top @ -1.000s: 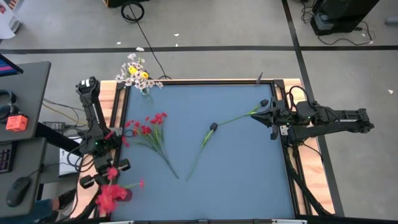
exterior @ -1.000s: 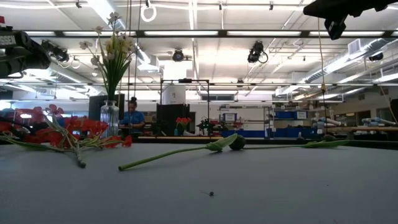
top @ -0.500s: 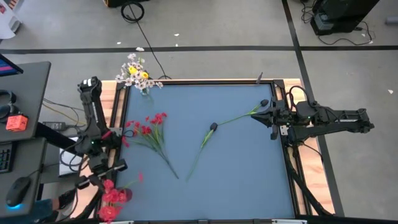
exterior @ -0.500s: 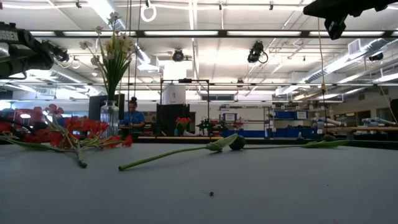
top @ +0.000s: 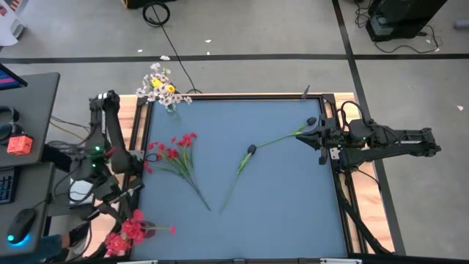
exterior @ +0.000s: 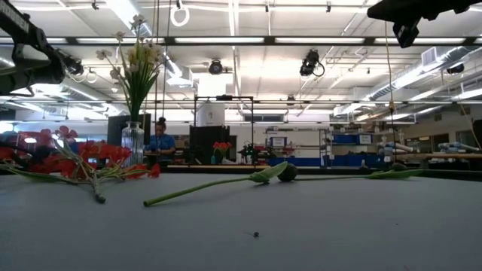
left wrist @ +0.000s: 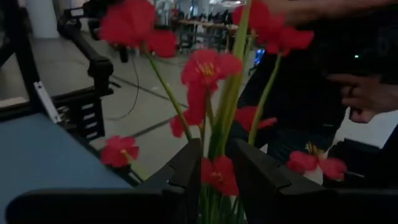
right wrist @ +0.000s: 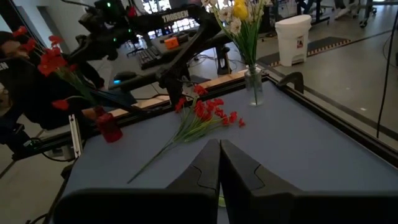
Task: Sort flowers into vase by color
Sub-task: Put the right red flowers into the red vase, then put the top black flower into the red vase
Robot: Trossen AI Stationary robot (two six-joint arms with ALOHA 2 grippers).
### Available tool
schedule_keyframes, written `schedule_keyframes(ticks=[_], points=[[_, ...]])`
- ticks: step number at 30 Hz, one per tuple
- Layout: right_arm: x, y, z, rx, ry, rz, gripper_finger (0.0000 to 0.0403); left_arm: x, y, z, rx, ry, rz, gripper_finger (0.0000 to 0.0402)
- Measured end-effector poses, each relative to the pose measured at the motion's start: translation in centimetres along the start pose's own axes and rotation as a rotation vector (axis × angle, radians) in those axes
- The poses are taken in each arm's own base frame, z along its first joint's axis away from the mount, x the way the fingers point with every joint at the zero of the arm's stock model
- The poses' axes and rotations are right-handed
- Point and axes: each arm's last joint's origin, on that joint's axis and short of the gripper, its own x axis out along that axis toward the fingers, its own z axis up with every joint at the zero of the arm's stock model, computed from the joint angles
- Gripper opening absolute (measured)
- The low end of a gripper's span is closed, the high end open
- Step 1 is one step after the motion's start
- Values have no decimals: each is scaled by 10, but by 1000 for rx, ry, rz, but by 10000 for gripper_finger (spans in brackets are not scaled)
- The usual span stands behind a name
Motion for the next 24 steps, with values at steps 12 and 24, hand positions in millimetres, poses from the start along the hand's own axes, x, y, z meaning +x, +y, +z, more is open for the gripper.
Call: schedule_keyframes(ticks=[12,24], points=[[0,0,0,0,0,0,19,-25,15,53,-191,-48,296,98],[0,0,0,0,0,0,19,-17,46,71,-132,-124,793,98]])
